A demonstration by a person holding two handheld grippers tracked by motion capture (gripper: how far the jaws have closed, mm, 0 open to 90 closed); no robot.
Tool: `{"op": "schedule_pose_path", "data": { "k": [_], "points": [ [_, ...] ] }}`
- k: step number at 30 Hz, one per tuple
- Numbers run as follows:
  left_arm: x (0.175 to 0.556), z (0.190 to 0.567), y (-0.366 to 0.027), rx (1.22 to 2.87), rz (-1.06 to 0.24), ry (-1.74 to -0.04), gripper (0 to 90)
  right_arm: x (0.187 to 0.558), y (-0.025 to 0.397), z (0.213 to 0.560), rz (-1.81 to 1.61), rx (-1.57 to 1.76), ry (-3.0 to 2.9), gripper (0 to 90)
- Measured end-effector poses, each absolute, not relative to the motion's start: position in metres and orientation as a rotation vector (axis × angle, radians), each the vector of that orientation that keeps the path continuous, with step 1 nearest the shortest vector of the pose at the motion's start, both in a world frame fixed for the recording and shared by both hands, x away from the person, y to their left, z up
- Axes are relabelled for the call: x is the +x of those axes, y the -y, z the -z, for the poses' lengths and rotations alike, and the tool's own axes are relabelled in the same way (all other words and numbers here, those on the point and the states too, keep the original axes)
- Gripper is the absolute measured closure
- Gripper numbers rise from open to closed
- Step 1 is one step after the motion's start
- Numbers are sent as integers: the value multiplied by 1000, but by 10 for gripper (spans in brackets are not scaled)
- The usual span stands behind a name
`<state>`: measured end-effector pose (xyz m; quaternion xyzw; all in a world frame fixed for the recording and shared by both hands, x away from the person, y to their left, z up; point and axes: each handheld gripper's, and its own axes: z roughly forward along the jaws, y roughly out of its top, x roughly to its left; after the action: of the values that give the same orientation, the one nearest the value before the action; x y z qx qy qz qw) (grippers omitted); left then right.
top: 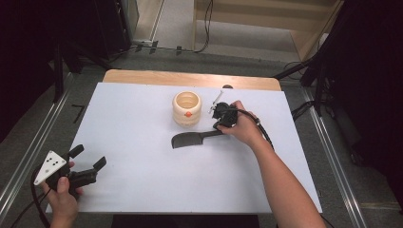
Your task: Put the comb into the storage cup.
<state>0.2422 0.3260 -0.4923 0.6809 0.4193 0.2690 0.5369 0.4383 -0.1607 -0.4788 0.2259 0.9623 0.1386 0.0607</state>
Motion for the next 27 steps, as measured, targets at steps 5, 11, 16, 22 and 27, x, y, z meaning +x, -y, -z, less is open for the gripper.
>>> {"op": "schedule_pose_path", "data": {
  "k": [5,11,16,22,27],
  "points": [
    [242,492,-326,1619,-642,-1001,46,437,161,474,-418,670,-2867,755],
    [242,492,-326,1620,-642,-1001,46,435,161,462,-504,555,-2958,568],
    [242,492,-326,1619,-641,-1001,47,431,156,462,-475,468,-2979,565],
    [243,492,-326,1621,-642,-999,47,428,147,468,-405,403,-3009,597],
    [242,492,-326,1619,-640,-999,46,427,142,473,-364,382,-3025,615]
  ]
}}
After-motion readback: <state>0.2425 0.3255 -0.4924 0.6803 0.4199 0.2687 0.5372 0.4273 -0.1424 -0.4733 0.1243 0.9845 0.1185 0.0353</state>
